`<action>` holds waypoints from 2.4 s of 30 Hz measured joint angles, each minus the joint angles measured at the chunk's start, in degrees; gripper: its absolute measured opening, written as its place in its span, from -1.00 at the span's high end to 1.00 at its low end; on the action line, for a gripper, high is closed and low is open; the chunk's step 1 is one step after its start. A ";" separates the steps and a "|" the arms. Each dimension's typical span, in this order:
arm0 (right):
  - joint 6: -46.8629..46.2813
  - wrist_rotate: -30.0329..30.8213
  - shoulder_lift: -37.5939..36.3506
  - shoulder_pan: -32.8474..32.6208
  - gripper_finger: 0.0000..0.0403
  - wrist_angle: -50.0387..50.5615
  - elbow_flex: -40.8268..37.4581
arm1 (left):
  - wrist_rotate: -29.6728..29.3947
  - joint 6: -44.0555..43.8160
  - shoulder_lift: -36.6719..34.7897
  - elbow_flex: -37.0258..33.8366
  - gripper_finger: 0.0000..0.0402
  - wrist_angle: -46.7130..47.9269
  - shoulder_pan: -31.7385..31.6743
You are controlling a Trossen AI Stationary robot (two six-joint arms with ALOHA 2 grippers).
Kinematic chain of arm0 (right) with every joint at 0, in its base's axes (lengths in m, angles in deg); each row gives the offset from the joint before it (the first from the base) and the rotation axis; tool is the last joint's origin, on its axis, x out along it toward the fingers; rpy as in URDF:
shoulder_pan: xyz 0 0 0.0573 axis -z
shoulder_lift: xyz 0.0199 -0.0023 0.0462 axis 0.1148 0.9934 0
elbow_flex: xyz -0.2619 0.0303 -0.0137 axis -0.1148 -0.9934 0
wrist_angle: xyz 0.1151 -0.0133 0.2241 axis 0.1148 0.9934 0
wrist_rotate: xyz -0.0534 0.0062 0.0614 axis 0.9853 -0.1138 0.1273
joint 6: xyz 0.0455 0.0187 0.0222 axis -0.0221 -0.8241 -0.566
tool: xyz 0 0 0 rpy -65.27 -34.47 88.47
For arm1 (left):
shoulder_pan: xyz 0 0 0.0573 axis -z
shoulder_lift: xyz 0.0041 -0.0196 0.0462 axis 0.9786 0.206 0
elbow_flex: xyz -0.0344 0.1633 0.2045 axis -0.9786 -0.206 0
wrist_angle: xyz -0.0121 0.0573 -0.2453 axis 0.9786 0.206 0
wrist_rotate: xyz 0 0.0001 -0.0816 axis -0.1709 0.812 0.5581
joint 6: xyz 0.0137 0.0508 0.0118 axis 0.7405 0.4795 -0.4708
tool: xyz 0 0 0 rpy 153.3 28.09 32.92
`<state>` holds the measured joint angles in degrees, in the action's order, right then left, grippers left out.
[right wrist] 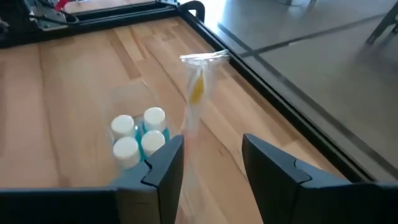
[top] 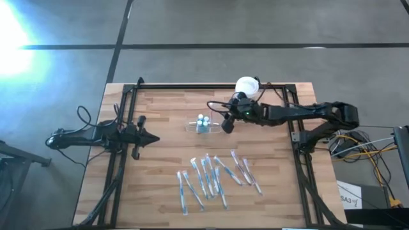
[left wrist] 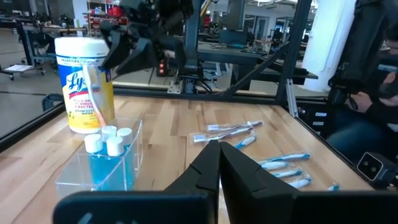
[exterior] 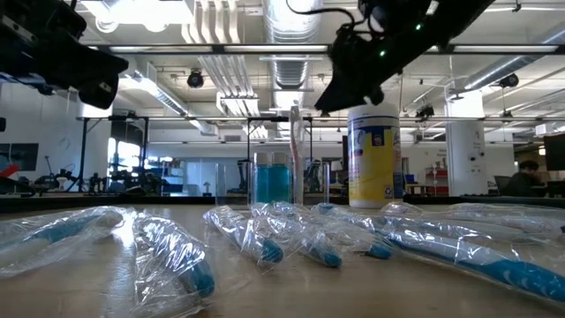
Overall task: Pick & Place toothbrushing station
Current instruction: Put the left purple toothbrush into the transparent organizer
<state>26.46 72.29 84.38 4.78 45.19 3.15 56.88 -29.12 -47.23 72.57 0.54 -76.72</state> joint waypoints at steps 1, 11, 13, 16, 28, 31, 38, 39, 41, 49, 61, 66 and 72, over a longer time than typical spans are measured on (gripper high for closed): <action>0.00 0.00 -1.66 -0.30 0.23 2.04 0.19 | 0.00 0.03 0.00 0.00 0.94 -0.20 0.00; -0.92 4.11 -25.85 -5.66 0.34 10.44 -5.80 | 0.00 -0.87 -0.02 0.00 0.95 -0.25 -0.02; -1.08 5.56 -30.99 -7.78 0.38 9.90 -8.69 | -0.01 -0.87 -0.02 0.00 0.96 -0.25 0.00; -2.44 6.04 -37.84 -10.35 0.45 7.77 -14.41 | -0.02 -0.90 -0.02 0.00 0.96 -0.45 -0.01; -13.12 10.96 -48.08 -21.35 0.73 0.59 -31.23 | -2.70 -1.52 -0.02 0.00 0.95 -2.98 0.00; -15.53 11.63 -46.20 -24.35 0.78 0.69 -31.90 | -3.05 -2.41 -0.02 0.00 0.97 -3.27 0.00; -22.47 9.02 -39.17 -29.32 0.84 11.09 -25.54 | -3.06 -3.92 -0.02 0.00 0.91 -3.41 -0.01; -23.20 8.81 -37.74 -29.75 0.84 13.48 -23.85 | -3.06 -3.96 -0.02 0.00 0.90 -3.39 -0.01; -24.69 8.32 -34.26 -30.29 0.84 18.21 -20.41 | -3.06 -4.12 -0.02 0.00 0.89 -3.40 -0.01; -30.48 2.02 -19.03 -30.50 0.79 31.00 -7.56 | -3.04 -4.43 -0.02 0.00 0.91 -3.41 -0.01; -40.70 -1.97 2.72 -30.30 0.24 42.41 7.73 | -2.97 -7.20 -0.02 0.00 0.87 -1.66 -0.02; -44.59 -1.97 11.61 -29.53 0.07 49.21 13.93 | -2.82 -8.49 -0.02 0.00 0.88 0.00 -0.02; -42.41 -3.22 21.39 -28.90 -0.01 55.78 20.42 | -2.82 -8.74 -0.02 0.00 0.85 0.29 -0.01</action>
<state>-15.95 69.07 105.77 -24.12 100.97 23.57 54.06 -37.86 -47.26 72.57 0.83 -76.73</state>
